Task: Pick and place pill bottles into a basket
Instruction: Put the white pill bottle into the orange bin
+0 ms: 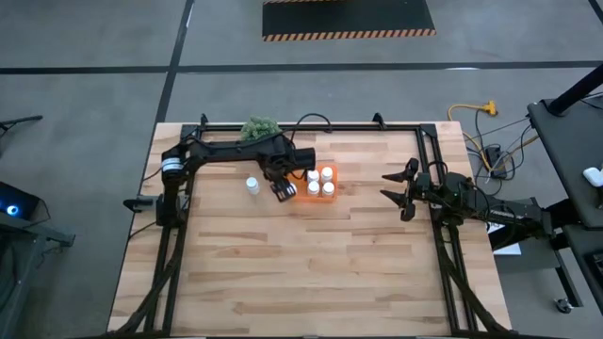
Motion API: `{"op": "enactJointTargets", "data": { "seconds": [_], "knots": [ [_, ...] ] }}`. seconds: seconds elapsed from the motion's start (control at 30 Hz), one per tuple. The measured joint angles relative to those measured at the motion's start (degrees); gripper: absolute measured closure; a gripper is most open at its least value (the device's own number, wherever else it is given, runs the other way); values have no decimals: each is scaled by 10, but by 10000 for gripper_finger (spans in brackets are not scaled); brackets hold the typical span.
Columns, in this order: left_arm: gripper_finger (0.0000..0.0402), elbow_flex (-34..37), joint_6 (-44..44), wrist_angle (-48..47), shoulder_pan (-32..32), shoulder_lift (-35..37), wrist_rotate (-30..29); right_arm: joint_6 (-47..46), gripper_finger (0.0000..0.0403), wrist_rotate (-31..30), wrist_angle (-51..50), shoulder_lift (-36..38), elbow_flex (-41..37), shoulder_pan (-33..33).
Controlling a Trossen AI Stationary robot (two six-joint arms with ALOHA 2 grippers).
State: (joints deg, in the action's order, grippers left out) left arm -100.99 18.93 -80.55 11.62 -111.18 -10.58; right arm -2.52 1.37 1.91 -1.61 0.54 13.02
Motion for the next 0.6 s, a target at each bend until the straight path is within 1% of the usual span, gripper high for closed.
{"op": "enactJointTargets", "data": {
  "seconds": [0.1,0.17,0.33,0.5,0.6],
  "knots": [
    [224,8,2,2,0,0,-36,0,184,0,0,0,0,0],
    [224,12,2,12,0,0,-49,0,184,0,0,0,0,0],
    [223,13,1,29,0,-5,-47,0,184,0,0,0,0,0],
    [223,14,-86,71,0,-5,-47,0,184,0,0,0,0,0],
    [223,13,-89,88,0,-5,-43,0,184,0,0,0,0,0]
  ]
}}
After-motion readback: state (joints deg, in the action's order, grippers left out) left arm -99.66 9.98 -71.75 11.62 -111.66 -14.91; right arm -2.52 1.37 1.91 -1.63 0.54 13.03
